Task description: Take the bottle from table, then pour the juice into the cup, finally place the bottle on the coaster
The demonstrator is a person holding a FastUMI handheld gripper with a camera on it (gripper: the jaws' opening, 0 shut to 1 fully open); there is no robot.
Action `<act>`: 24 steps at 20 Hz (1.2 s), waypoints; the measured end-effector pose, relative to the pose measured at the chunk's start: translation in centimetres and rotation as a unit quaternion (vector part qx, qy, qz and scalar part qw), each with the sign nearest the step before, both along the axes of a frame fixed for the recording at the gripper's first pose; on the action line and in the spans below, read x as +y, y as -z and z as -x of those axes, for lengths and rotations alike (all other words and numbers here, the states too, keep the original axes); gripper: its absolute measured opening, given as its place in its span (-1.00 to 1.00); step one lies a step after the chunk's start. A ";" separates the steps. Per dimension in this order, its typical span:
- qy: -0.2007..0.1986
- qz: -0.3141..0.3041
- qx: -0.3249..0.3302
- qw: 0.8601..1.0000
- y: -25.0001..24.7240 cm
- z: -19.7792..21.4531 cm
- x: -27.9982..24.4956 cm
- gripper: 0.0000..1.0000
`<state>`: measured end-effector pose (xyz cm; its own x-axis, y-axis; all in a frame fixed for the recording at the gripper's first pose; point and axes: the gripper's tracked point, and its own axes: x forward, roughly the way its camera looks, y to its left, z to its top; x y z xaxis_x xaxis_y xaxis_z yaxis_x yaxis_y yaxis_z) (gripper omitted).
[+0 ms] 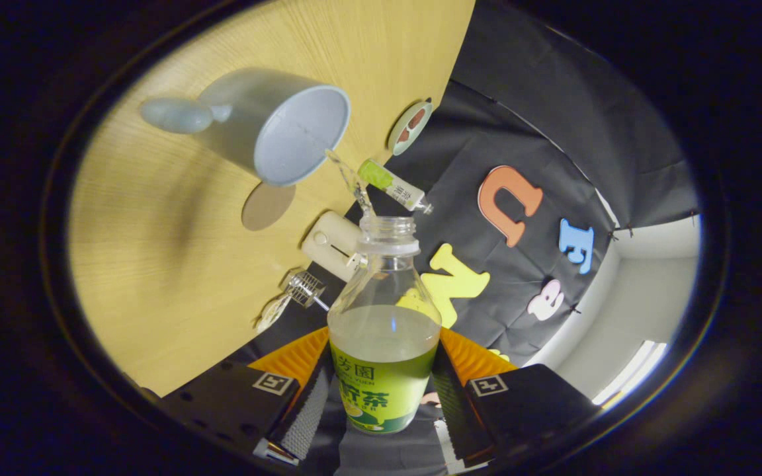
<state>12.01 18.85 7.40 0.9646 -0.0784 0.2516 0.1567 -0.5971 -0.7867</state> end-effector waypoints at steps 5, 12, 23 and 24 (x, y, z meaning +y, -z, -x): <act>0.009 0.025 0.002 1.000 0.3 0.2 0.2 0.64; -0.003 0.065 0.005 0.998 0.3 0.3 1.5 0.64; 0.006 0.122 -0.014 0.992 -1.3 1.0 3.5 0.63; 0.009 0.125 -0.016 0.992 -1.3 1.1 3.4 0.63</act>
